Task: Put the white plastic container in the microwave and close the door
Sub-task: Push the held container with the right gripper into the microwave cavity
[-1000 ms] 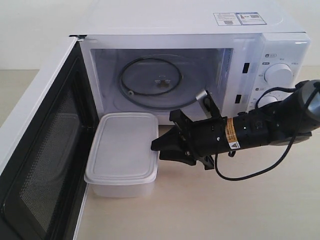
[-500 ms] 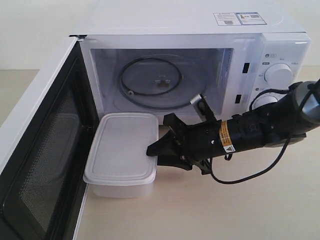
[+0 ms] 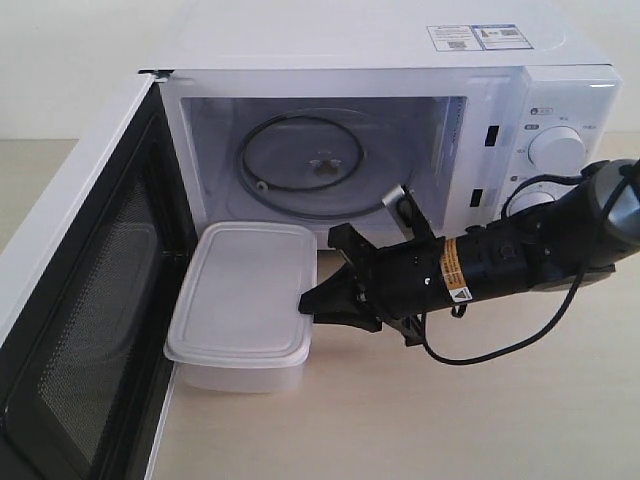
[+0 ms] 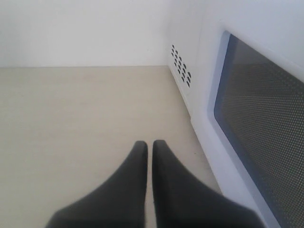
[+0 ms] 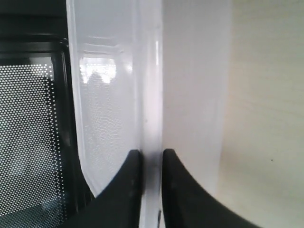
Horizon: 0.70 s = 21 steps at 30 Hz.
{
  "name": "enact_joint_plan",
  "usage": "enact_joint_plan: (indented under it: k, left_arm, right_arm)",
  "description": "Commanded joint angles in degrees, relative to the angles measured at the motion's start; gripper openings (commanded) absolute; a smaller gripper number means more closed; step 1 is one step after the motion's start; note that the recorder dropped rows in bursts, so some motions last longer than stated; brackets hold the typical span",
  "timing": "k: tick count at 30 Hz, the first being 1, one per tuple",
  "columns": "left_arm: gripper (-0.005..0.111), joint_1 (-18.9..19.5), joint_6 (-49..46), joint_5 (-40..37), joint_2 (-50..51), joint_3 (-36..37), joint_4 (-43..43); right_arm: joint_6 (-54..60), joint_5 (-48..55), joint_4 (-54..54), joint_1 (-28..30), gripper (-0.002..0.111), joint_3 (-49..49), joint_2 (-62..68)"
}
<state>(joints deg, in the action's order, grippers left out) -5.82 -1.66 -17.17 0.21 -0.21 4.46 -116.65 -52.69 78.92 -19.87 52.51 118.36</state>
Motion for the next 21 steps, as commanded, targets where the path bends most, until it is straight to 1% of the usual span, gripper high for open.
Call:
enact_joint_plan:
  k: [1,5,8,12,16,21]
  left_arm:
    - [0.004,0.06,-0.15,0.22,-0.21,0.21,0.45]
    - [0.004,0.06,-0.15,0.22,-0.21,0.21,0.45]
    - [0.004,0.06,-0.15,0.22,-0.21,0.21,0.45]
    - [0.004,0.06,-0.15,0.22,-0.21,0.21,0.45]
    - [0.004,0.06,-0.15,0.22,-0.21,0.21,0.45]
    - [0.004,0.06,-0.15,0.22,-0.21,0.21,0.45]
  right_arm:
    - [0.93,0.43,2.75,-0.12,0.0,0.17,-1.35]
    - [1.65,1.36,3.36,-0.12,0.0,0.17,-4.76]
    - [1.65,4.25,3.79,-0.12,0.0,0.17,-7.88]
    - [-0.71,6.98,7.38,-0.01,0.0,0.17,-12.14]
    - [-3.35,8.79,10.38,-0.01,0.0,0.17,-14.56]
    - [-3.48,9.3,10.96,-0.01,0.0,0.17,-15.87]
